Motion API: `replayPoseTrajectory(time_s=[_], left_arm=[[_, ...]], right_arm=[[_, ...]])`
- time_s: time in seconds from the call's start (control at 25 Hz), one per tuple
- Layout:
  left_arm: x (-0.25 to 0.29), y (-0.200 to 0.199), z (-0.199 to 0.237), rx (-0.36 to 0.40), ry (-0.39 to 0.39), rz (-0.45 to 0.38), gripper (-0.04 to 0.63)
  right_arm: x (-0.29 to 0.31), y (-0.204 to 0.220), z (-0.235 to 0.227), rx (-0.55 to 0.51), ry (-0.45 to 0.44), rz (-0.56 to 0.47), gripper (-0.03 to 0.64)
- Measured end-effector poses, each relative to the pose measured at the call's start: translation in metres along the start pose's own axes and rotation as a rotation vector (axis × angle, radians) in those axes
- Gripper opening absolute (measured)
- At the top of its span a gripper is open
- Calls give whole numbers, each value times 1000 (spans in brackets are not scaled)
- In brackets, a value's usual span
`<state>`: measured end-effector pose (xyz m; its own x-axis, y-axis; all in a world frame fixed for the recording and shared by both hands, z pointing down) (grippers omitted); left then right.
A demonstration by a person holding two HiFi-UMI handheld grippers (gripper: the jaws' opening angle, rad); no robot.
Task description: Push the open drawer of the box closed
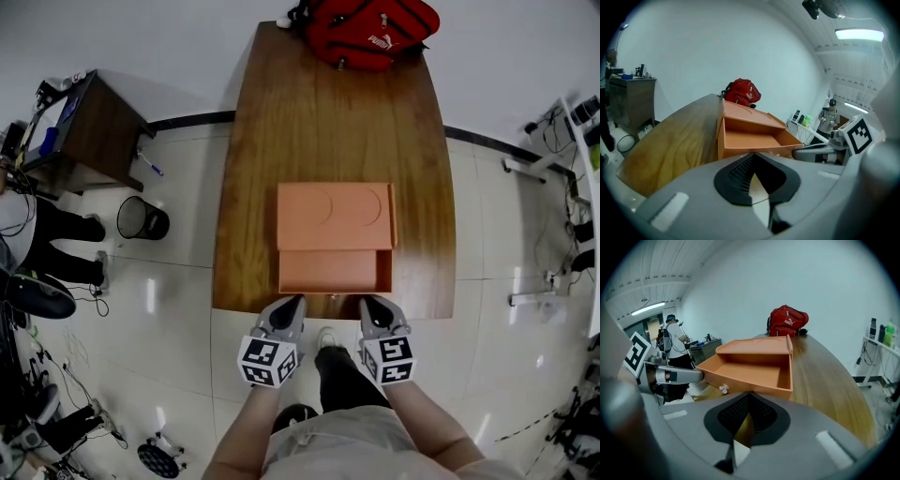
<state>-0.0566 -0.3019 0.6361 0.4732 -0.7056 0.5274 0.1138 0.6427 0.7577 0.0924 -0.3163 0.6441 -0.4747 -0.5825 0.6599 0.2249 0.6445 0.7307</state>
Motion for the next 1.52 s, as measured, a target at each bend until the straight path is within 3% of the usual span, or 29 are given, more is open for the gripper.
replayPoseTrajectory(time_s=[0.48, 1.24, 1.4, 1.52], left_arm=[[23, -28, 10, -20, -21, -13, 6], [57, -62, 29, 40, -27, -29, 6], [36, -65, 19, 95, -4, -67, 6], [-1, -66, 3, 90, -4, -129, 6]], right_arm=[[23, -30, -17, 1, -5, -3, 7], [52, -61, -42, 44, 29, -74, 6], [39, -60, -46, 55, 52, -127, 8], [7, -60, -33, 53, 50, -185, 7]])
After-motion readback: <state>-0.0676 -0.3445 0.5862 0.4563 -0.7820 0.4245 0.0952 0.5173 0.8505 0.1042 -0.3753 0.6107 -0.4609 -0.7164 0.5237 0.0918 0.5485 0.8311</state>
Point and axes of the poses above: the fingertips, and each gripper's own axes: x forward along the fingers, z to its left, y out of its underside, the point moved 2 cm from there along -x, backward along the fingers, and after that the axes turned 3 degrees about z, right-handed, at the moved point
